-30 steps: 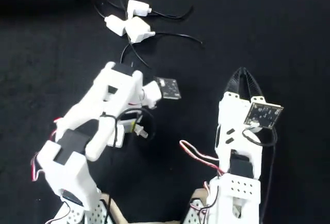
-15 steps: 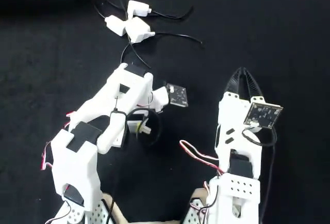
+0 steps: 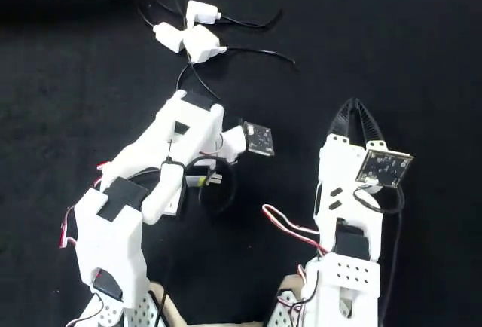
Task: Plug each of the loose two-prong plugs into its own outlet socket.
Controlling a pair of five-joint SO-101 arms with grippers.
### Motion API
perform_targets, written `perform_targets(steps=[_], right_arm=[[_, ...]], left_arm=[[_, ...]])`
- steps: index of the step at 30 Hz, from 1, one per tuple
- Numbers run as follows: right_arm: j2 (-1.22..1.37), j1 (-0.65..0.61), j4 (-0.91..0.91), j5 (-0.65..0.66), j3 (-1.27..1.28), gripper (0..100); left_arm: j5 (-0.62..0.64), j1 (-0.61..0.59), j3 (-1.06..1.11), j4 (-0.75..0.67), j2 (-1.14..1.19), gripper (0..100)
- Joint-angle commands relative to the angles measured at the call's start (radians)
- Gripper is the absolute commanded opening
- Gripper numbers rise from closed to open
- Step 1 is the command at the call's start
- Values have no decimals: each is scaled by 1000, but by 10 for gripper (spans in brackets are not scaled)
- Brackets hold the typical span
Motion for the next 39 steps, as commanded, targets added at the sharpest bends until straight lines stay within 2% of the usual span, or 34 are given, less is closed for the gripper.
perform_targets(steps=[1,6,9,12,14,16,19,21,30,34,39], right_arm=[[4,-6,12,-8,-2,13],[-4,-2,11,-8,-2,13],[-7,9,-6,-8,-2,13],[-7,75,-49,-18,-2,13],[-7,123,-68,-87,-4,13],[-7,149,-66,-140,-15,14],[-7,144,-61,-152,-36,13],[-7,101,-61,-144,-42,13],[-8,-54,-61,-143,-108,13],[-8,-94,-61,-150,-156,12],[-116,-169,-9,-144,-163,12]], left_arm=[[-6,-12,-114,80,-12,29],[12,-7,-325,199,-14,28],[78,18,-460,259,-12,28],[138,30,-584,315,-12,28],[175,22,-690,361,-12,28],[241,10,-797,387,-14,28],[431,10,-906,387,-31,28],[523,31,-914,387,-63,28],[658,191,-832,377,-236,28],[709,200,-829,367,-304,28],[795,191,-704,358,-411,28]])
